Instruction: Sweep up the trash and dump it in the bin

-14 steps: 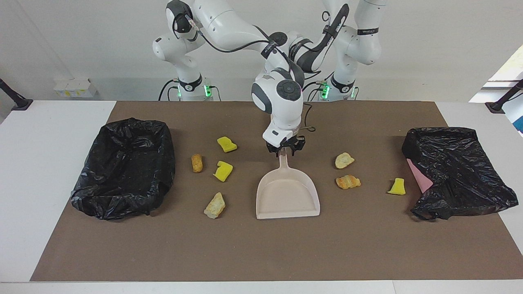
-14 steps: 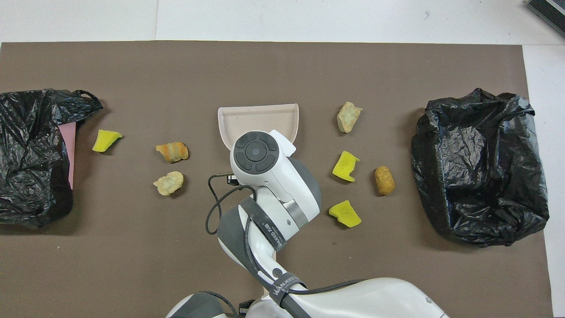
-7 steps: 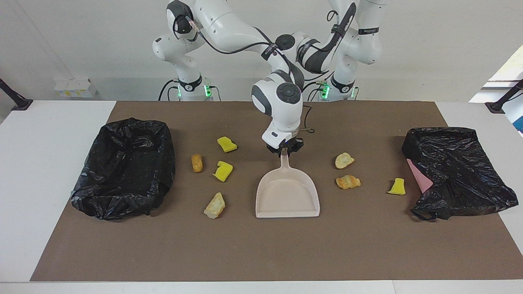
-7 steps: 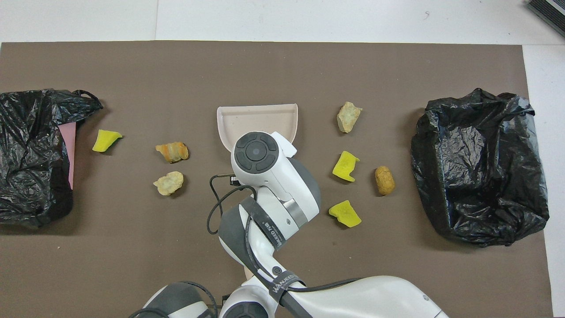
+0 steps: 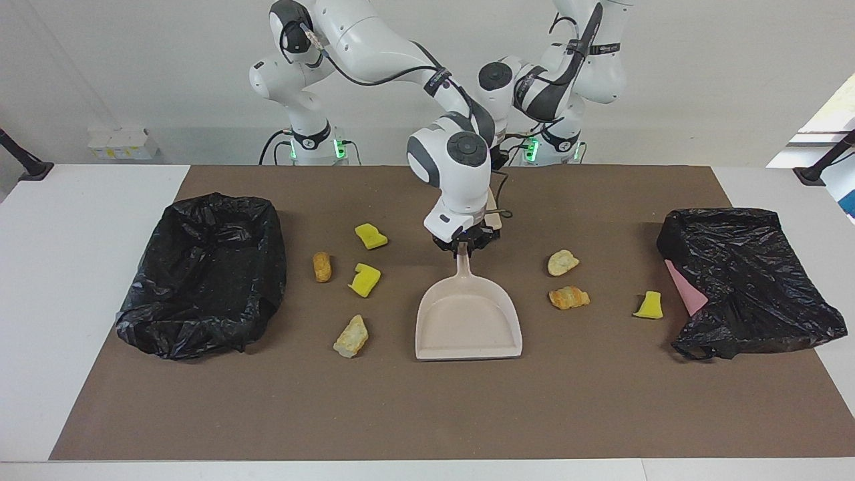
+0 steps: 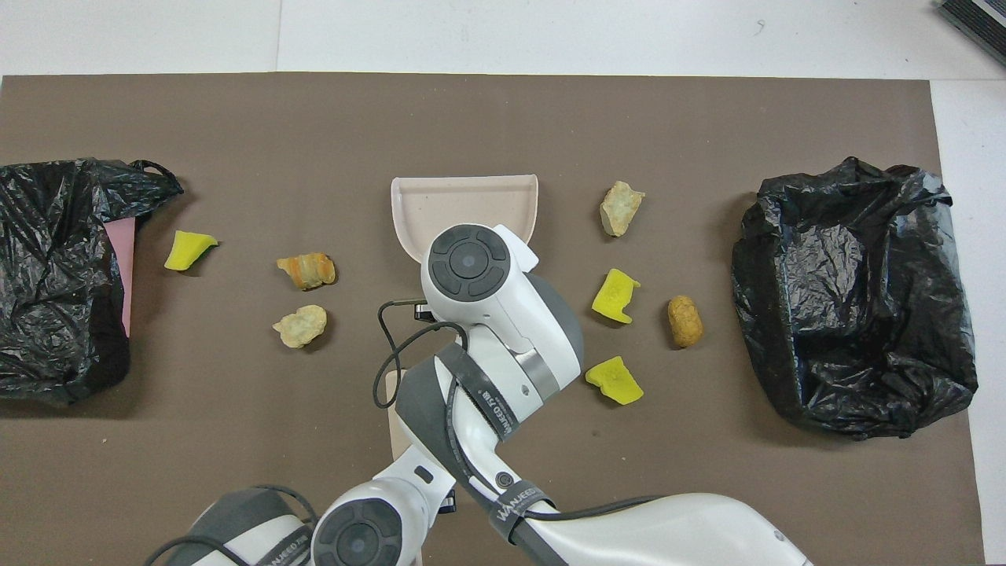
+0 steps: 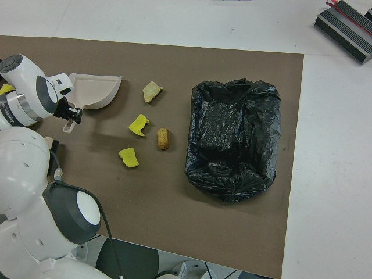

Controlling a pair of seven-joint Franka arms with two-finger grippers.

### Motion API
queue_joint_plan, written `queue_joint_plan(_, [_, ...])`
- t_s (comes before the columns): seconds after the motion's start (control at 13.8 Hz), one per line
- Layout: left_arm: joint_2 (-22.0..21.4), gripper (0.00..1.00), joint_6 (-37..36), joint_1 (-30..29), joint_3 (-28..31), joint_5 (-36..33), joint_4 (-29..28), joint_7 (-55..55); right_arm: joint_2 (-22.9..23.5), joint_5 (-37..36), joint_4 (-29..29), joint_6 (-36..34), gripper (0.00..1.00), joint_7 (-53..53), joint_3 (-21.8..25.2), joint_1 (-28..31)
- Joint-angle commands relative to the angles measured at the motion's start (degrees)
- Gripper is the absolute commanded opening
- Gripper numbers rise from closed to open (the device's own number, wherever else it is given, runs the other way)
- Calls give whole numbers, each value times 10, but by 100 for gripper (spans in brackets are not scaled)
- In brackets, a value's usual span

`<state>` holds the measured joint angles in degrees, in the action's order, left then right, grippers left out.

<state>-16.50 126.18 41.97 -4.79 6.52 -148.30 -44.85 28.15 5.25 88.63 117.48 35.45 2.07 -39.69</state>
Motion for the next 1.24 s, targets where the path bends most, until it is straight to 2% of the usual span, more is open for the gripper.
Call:
queue_joint_plan(0.0, [-37, 0, -16, -70, -4, -9, -16, 59, -31, -3, 21, -8, 0, -51, -3, 8])
queue_joint_plan(0.15, [-39, 0, -16, -121, -3, -12, -11, 98, -48, -5, 34, -8, 0, -160, 2, 21])
queue_joint_plan(0.22, [-47, 0, -25, -143, -3, -12, -9, 128, -56, -9, 41, -9, 0, -247, 2, 31])
queue_joint_plan(0.36, [-54, 0, -53, -195, -3, -12, 8, 191, -60, -12, 42, -35, 0, -366, 3, 55])
queue_joint_plan(0.51, [-42, 0, -66, -236, -4, -13, 41, 222, -60, -58, 40, -41, 0, -457, 2, 59])
queue_joint_plan(0.73, [32, 0, -77, -309, -4, -43, 134, 249, -58, -66, 40, -42, 0, -633, 1, 81])
queue_joint_plan(0.95, [91, 0, -86, -374, -4, -62, 209, 333, -60, -67, 46, -45, 0, -762, 1, 86])
queue_joint_plan(1.16, [157, 0, -72, -417, -4, -133, 246, 372, -61, -67, 51, -46, 0, -798, 0, 81])
